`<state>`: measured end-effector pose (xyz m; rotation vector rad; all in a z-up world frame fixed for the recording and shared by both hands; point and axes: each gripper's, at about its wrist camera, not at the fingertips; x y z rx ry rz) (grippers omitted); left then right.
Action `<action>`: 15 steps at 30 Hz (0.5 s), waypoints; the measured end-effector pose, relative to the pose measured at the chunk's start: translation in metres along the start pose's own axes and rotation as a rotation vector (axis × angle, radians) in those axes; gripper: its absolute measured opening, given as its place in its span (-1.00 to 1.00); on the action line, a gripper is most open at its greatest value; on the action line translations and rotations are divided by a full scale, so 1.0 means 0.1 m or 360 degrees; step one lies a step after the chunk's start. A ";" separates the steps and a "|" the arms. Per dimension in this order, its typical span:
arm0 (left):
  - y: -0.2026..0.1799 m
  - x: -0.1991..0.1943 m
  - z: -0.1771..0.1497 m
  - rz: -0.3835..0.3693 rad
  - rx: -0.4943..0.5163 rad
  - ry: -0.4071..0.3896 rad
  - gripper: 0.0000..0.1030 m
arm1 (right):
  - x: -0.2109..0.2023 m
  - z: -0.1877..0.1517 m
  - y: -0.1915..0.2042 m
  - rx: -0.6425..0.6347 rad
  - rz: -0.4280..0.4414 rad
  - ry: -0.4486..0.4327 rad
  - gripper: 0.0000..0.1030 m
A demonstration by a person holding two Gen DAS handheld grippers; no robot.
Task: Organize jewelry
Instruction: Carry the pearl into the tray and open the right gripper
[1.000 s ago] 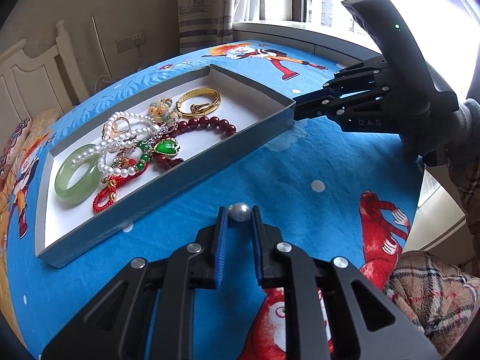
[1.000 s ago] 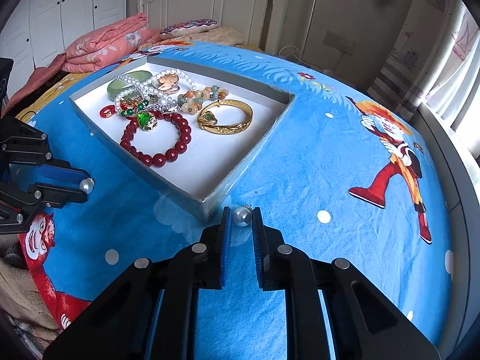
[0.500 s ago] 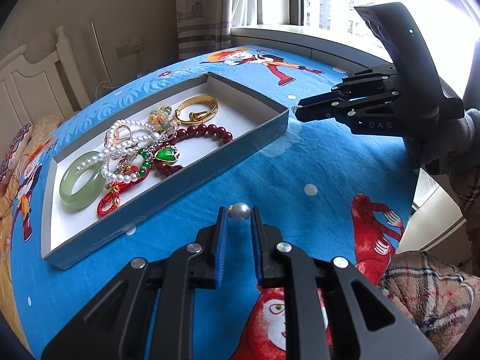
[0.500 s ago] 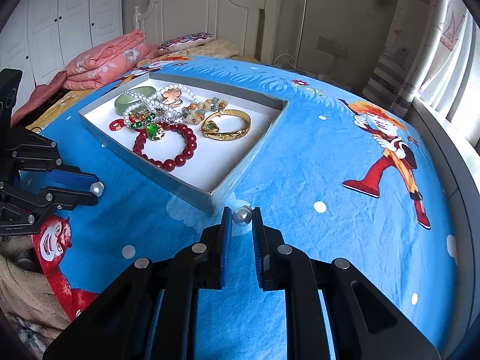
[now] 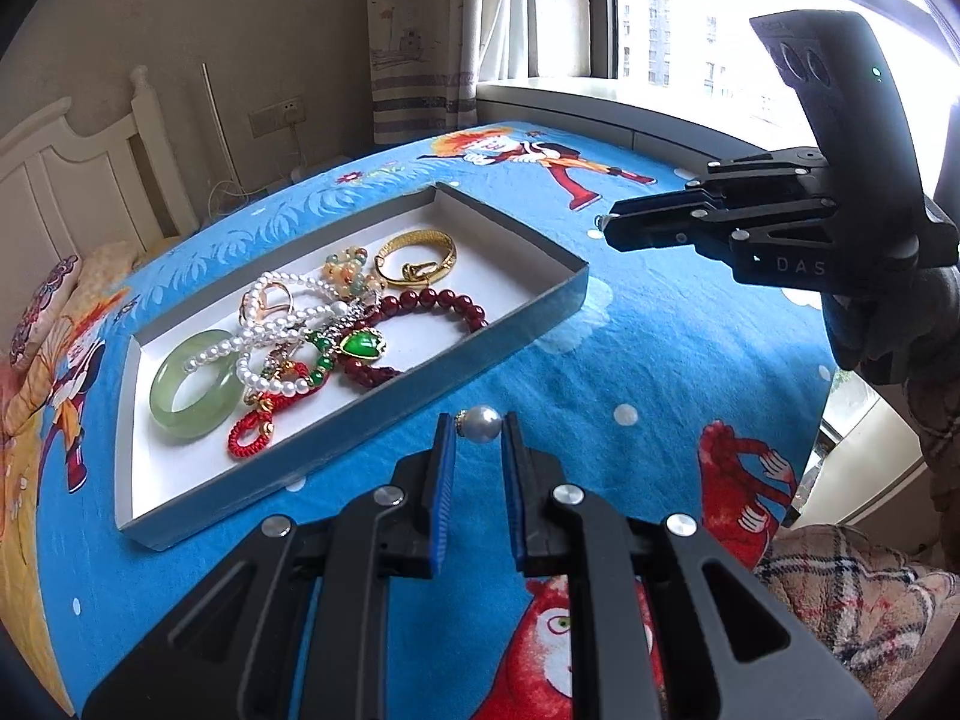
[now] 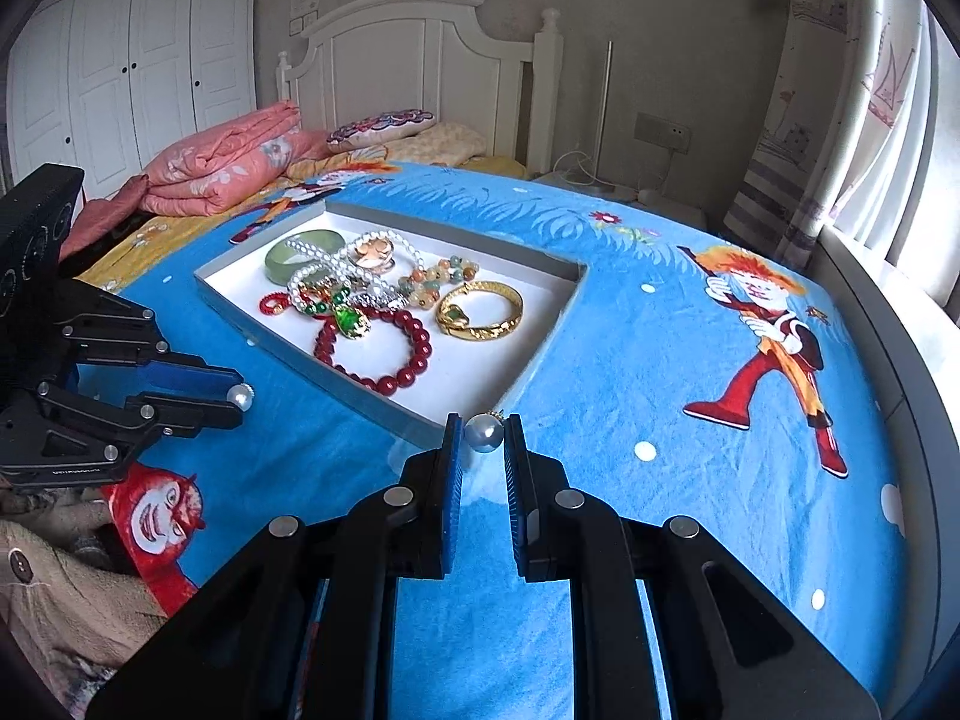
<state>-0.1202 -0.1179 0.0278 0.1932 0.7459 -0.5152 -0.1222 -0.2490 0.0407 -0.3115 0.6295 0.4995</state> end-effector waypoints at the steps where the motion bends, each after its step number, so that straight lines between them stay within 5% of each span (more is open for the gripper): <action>1: 0.03 -0.02 0.02 0.0007 -0.0020 -0.0016 -0.71 | 0.00 0.03 0.03 -0.0004 -0.0001 -0.0020 -0.73; 9: 0.38 -0.02 0.23 0.0105 -0.0188 -0.0109 -0.71 | 0.20 0.29 0.31 0.0001 0.0045 -0.0091 -0.73; 15: 0.51 0.06 0.37 0.0063 -0.0295 -0.0131 -0.71 | 0.47 0.36 0.41 0.0024 0.0069 -0.0028 -0.73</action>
Point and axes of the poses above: each gripper's, at about its wrist camera, not at the fingertips, and x roughly the way its jaws point, y to its left, z to its top, and after that the axes turned 7 degrees about -x, right-handed
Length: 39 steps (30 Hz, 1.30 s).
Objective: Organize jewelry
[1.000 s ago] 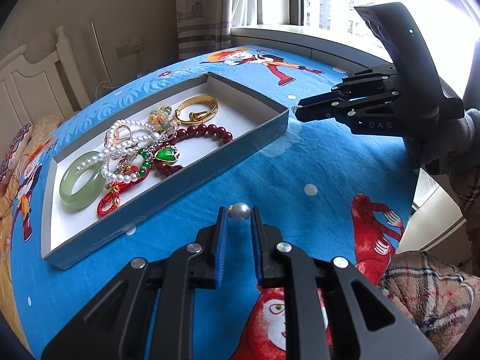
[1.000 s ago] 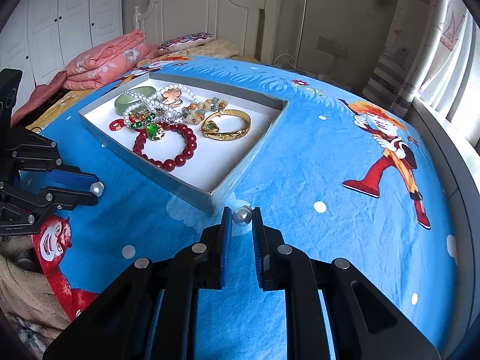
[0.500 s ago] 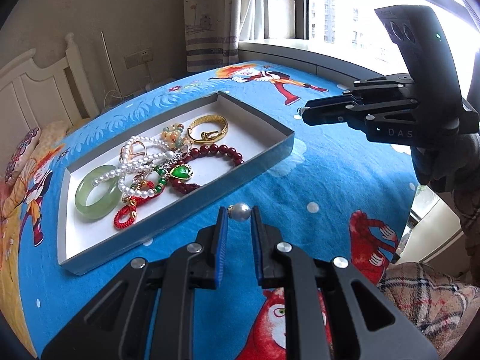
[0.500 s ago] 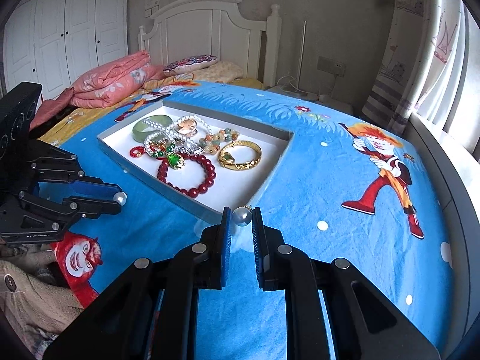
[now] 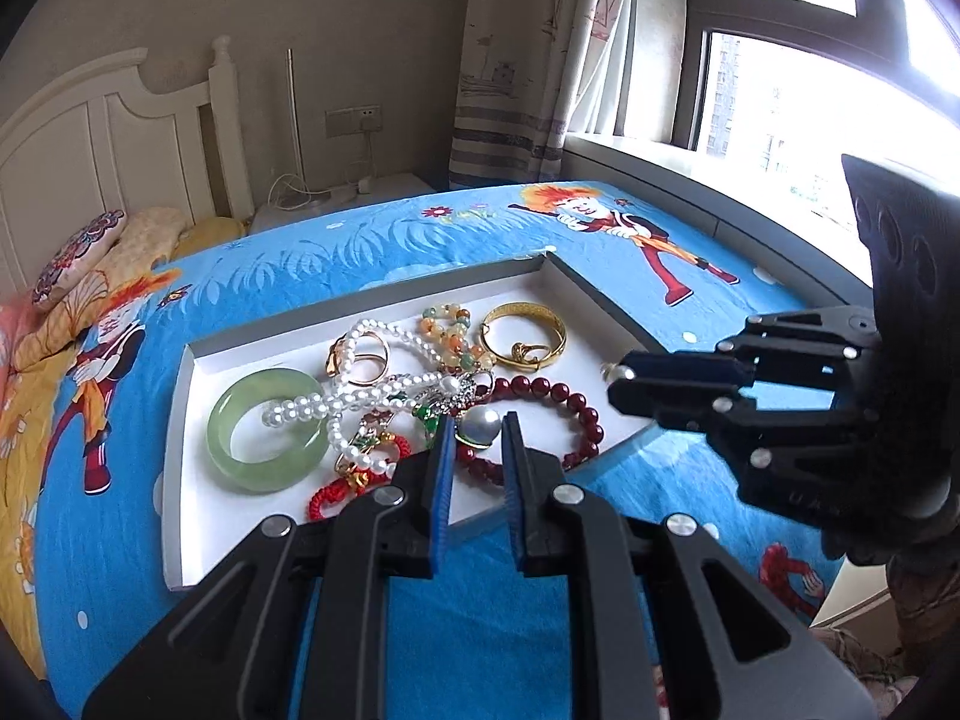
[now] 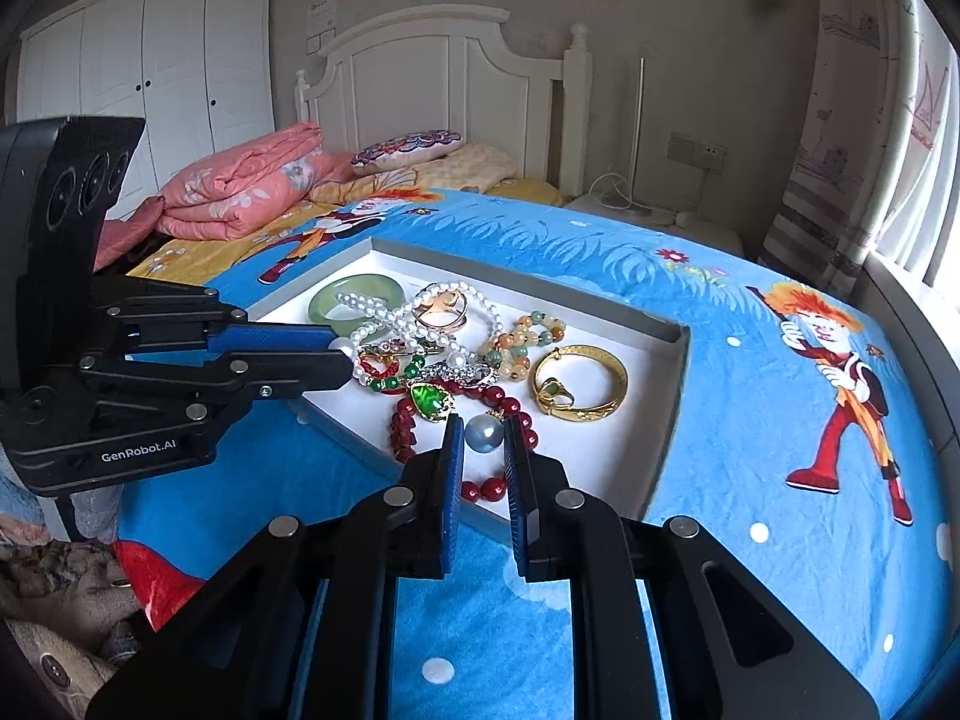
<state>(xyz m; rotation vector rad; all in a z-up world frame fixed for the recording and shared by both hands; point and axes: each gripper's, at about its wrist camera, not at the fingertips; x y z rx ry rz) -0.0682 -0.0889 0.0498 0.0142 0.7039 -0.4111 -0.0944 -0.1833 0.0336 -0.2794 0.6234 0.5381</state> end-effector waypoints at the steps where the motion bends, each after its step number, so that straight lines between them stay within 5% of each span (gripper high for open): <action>1: -0.02 0.03 0.02 -0.0019 -0.0007 0.0004 -0.71 | 0.04 0.00 0.01 -0.0001 -0.0002 0.0013 -0.73; 11: -0.09 0.33 0.09 -0.0091 -0.0061 0.0084 -0.66 | 0.25 0.00 -0.01 0.0024 0.0016 0.0095 -0.72; 18: 0.12 0.07 0.04 0.0126 -0.0123 -0.0113 0.52 | 0.09 -0.05 -0.17 0.0211 -0.0020 0.0007 -0.63; 19: 0.13 0.00 0.02 0.0176 -0.0126 -0.0160 0.63 | 0.05 -0.07 -0.21 0.0264 -0.0022 -0.0015 -0.53; 21: 0.16 -0.14 -0.03 0.0252 -0.0136 -0.0258 0.94 | -0.05 -0.12 -0.26 0.0377 -0.0032 -0.0068 0.10; 27: 0.12 -0.24 -0.22 0.0456 -0.0103 -0.0278 0.95 | -0.27 -0.24 -0.20 0.0555 -0.0132 -0.0174 0.55; 31: 0.11 -0.23 -0.34 0.0622 -0.0110 -0.0277 0.95 | -0.27 -0.26 -0.14 0.0575 -0.0198 -0.0184 0.67; 39: 0.33 -0.26 -0.40 0.0565 -0.0276 -0.0255 0.95 | -0.17 -0.21 0.01 0.0453 -0.0248 -0.0143 0.67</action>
Point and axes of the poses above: each gripper's, at about its wrist camera, not at the fingertips, and x roughly the way its jaws point, y to its left, z to its top, and after that the axes turned 7 degrees about -x, right-handed
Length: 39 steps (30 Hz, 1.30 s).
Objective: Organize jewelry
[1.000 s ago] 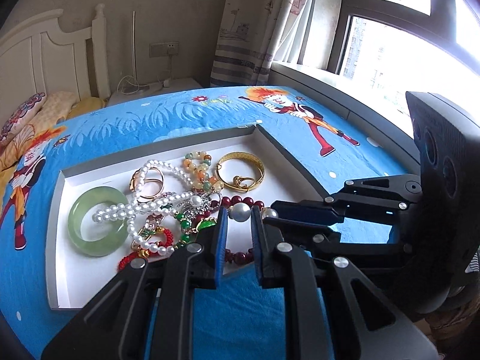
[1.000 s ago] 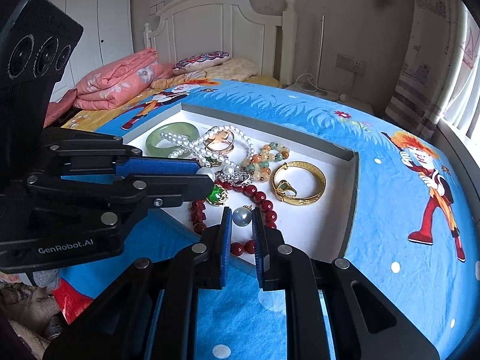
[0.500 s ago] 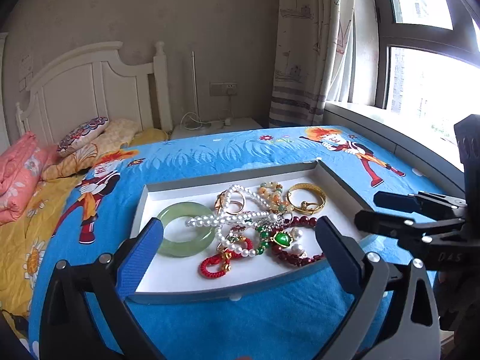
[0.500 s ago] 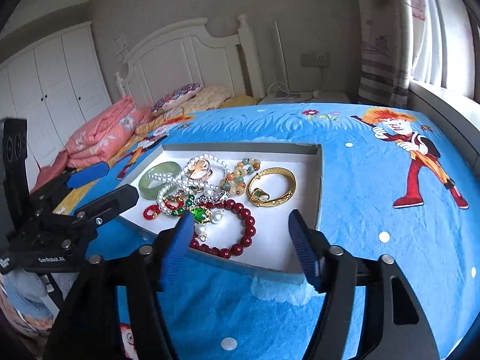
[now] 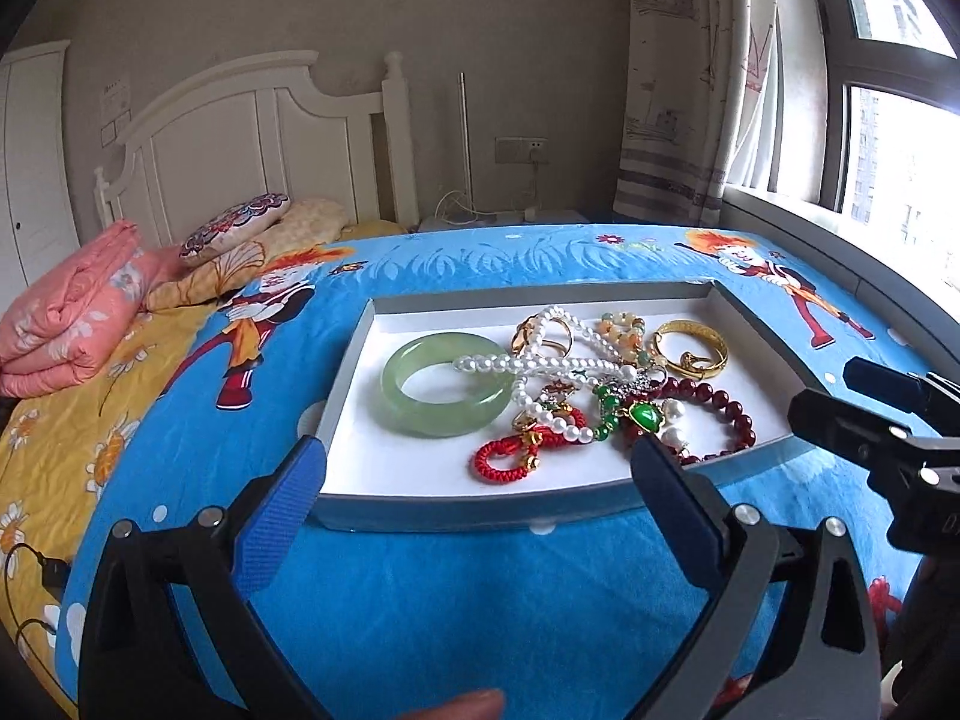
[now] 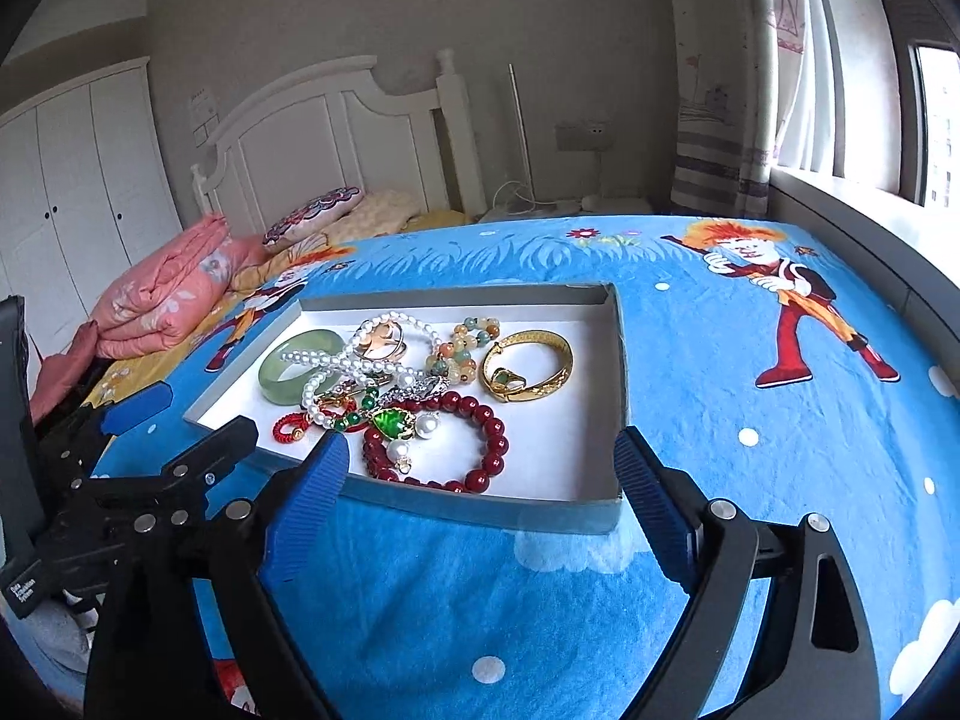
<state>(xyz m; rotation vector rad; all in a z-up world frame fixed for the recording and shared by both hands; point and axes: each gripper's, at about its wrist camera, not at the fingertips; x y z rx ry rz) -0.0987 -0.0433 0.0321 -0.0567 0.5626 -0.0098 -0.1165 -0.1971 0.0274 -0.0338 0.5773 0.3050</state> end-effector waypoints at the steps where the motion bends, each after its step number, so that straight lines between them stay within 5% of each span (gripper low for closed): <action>1: 0.00 -0.01 -0.01 -0.0002 0.0002 -0.0006 0.95 | 0.01 -0.01 0.02 -0.0010 -0.0006 0.0004 0.67; 39: 0.05 0.02 0.00 -0.0036 -0.0038 0.0011 0.95 | 0.01 -0.05 0.08 -0.0058 -0.0050 -0.0013 0.67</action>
Point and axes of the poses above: each gripper's, at about its wrist camera, not at the fingertips, and x roughly the way its jaws point, y to its left, z to its top, and after that the axes turned 7 degrees about -x, right-handed
